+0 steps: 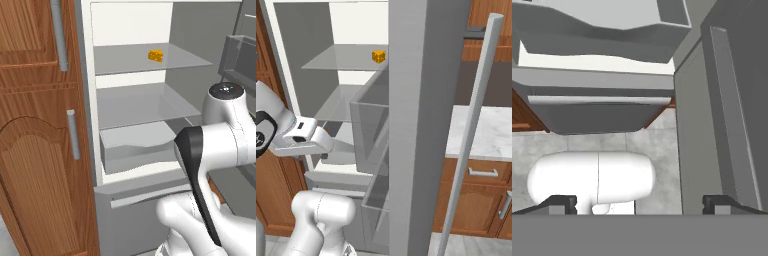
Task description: Take the cheese, chicken drumstick, and eggplant from the fridge and place them on the plate on the dining counter to create an appetizer plate.
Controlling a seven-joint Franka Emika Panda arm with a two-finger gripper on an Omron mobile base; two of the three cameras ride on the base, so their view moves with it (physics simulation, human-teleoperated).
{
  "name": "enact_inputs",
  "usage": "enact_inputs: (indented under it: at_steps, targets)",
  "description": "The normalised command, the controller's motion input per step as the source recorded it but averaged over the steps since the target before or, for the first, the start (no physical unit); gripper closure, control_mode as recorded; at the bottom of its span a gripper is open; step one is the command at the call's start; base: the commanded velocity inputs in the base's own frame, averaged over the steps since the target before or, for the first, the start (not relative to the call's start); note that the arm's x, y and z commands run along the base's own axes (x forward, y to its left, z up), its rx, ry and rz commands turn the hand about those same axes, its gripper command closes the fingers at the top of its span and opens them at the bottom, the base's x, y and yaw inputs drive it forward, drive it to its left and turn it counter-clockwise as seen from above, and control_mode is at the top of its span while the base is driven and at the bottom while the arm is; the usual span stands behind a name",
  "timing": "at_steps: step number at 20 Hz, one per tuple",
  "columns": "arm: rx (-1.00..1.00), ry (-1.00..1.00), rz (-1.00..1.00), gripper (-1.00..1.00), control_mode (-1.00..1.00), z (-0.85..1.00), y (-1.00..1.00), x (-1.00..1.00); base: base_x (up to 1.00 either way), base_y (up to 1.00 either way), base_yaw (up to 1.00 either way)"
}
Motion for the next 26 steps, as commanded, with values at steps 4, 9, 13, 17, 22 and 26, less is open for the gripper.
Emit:
enact_inputs:
  at_steps: [4, 9, 13, 17, 22, 26]
  targets:
    - [0.0, 0.0, 0.0, -1.0, 1.0, 0.0, 0.0, 0.0, 0.02, 0.0, 0.0]
    - [0.0, 0.0, 0.0, -1.0, -1.0, -0.06, 0.0, 0.0, 0.0, 0.0, 0.0]
    - [0.03, -0.07, 0.0, -1.0, -1.0, -0.15, -0.07, 0.08, 0.0, 0.0, 0.0]
    - [0.06, -0.15, 0.0, -1.0, -1.0, 0.12, -0.05, 0.0, 0.0, 0.0, 0.0]
    - [0.02, -0.21, -0.01, -1.0, -1.0, 0.33, 0.03, 0.16, 0.0, 0.0, 0.0]
    - [0.05, -0.13, -0.04, -1.0, -1.0, 0.6, 0.23, 0.39, 0.0, 0.0, 0.0]
